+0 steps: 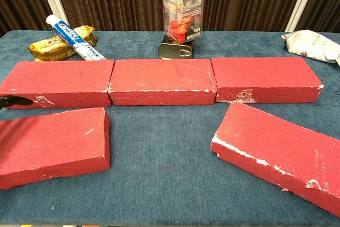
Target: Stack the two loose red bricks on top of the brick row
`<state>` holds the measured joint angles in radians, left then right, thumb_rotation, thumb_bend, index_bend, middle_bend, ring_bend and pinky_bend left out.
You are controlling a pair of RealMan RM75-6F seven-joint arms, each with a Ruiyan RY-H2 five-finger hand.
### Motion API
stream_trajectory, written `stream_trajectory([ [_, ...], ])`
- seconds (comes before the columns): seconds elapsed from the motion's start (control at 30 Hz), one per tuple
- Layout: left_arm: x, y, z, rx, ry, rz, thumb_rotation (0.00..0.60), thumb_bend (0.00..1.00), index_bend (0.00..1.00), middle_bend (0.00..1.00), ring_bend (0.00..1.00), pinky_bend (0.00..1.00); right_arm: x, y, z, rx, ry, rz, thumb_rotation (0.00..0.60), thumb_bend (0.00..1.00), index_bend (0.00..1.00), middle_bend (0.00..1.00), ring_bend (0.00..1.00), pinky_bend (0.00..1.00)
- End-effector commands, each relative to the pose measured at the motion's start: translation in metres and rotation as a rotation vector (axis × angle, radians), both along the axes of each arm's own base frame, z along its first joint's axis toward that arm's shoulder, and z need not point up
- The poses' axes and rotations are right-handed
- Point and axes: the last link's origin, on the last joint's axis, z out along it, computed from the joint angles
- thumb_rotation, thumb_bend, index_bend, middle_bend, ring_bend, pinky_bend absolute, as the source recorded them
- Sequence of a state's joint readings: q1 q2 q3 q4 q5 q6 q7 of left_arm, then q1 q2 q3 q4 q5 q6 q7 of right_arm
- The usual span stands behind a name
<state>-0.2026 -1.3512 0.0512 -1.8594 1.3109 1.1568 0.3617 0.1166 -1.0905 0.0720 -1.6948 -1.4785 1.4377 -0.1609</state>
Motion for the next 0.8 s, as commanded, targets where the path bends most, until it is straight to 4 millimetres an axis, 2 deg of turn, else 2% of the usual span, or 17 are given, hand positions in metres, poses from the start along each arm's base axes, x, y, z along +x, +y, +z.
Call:
stream_trajectory([
  [0.03, 0.006, 0.004, -0.005, 0.001, -0.007, 0.007, 0.600, 0.00, 0.00, 0.00, 0.00, 0.00, -0.001, 0.000, 0.000, -0.002, -0.001, -0.002, 0.600, 0.04, 0.00, 0.00, 0.00, 0.00],
  [0.4, 0.013, 0.014, -0.018, -0.008, 0.047, 0.020, 0.600, 0.00, 0.00, 0.00, 0.00, 0.00, -0.008, 0.000, 0.002, -0.017, -0.004, -0.020, 0.600, 0.05, 0.00, 0.00, 0.00, 0.00],
  [0.8, 0.011, 0.019, -0.021, -0.030, 0.092, 0.076, 0.600, 0.00, 0.00, 0.00, 0.00, 0.00, -0.012, 0.000, 0.005, -0.032, -0.008, -0.026, 0.600, 0.07, 0.00, 0.00, 0.00, 0.00],
])
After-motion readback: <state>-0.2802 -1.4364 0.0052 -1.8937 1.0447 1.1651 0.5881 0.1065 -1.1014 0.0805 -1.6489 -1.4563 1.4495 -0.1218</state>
